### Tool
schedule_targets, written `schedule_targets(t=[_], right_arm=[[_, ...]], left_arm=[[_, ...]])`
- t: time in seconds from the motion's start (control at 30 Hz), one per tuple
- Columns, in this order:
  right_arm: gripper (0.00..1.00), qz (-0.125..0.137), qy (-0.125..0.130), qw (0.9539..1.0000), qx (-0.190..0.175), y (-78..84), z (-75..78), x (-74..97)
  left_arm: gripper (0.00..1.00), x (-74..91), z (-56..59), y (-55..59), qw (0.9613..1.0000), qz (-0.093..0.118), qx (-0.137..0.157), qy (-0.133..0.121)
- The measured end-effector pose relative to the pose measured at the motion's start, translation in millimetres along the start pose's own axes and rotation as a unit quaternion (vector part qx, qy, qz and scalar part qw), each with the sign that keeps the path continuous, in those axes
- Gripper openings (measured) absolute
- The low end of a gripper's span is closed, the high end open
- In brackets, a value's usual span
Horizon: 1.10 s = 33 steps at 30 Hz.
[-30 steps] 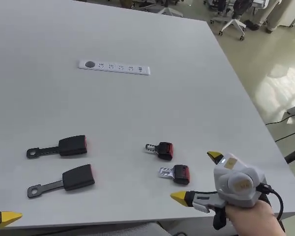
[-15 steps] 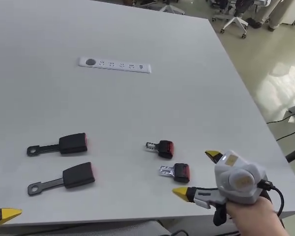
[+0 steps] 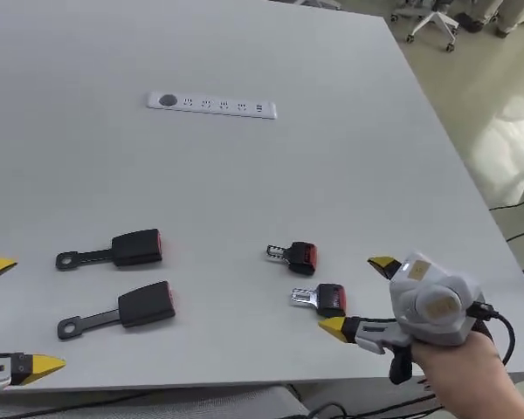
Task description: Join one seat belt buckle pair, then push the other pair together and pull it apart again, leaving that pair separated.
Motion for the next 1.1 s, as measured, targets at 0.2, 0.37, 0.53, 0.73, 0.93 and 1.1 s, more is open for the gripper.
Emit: schedule_targets(t=[0.2, 0.37, 0.53, 0.73, 0.93, 1.1], right_arm=[[0.64, -0.010, -0.030, 0.9988, 0.037, -0.2, 3.2, -7.7], [0.55, -0.028, -0.048, 0.9965, 0.063, 5.0, 7.5, -16.3], [0.48, -0.057, -0.069, 0.9896, 0.113, 15.5, 11.8, -26.3], [0.45, -0.093, -0.094, 0.9833, 0.125, 32.2, 15.9, -37.3], [0.40, -0.105, -0.106, 0.9800, 0.132, 39.7, 13.4, -48.1], [0.37, -0.112, -0.114, 0.9764, 0.146, 33.3, 13.0, -51.8]], left_arm=[[0.67, -24.7, 8.8, -20.1, 0.9989, -0.033, -0.027, 0.020], [0.59, -42.6, 13.9, -41.6, 0.9985, -0.036, -0.024, 0.033], [0.58, -63.4, 22.9, -53.0, 0.9967, -0.045, -0.040, 0.054], [0.54, -80.7, 30.5, -58.0, 0.9932, -0.053, -0.070, 0.076], [0.50, -90.8, 29.0, -60.3, 0.9884, -0.063, -0.107, 0.087], [0.47, -94.8, 30.5, -61.7, 0.9841, -0.072, -0.128, 0.100]])
Point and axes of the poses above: the centre of the closed fingertips' face, and the gripper's own axes: x roughly backward along the fingers, z roughly to its right, y roughly out of its underside, the point moved 6 cm from there along x, roughly backward along the fingers, and after that the axes turned 13 degrees about -z, right-handed, at the moved point
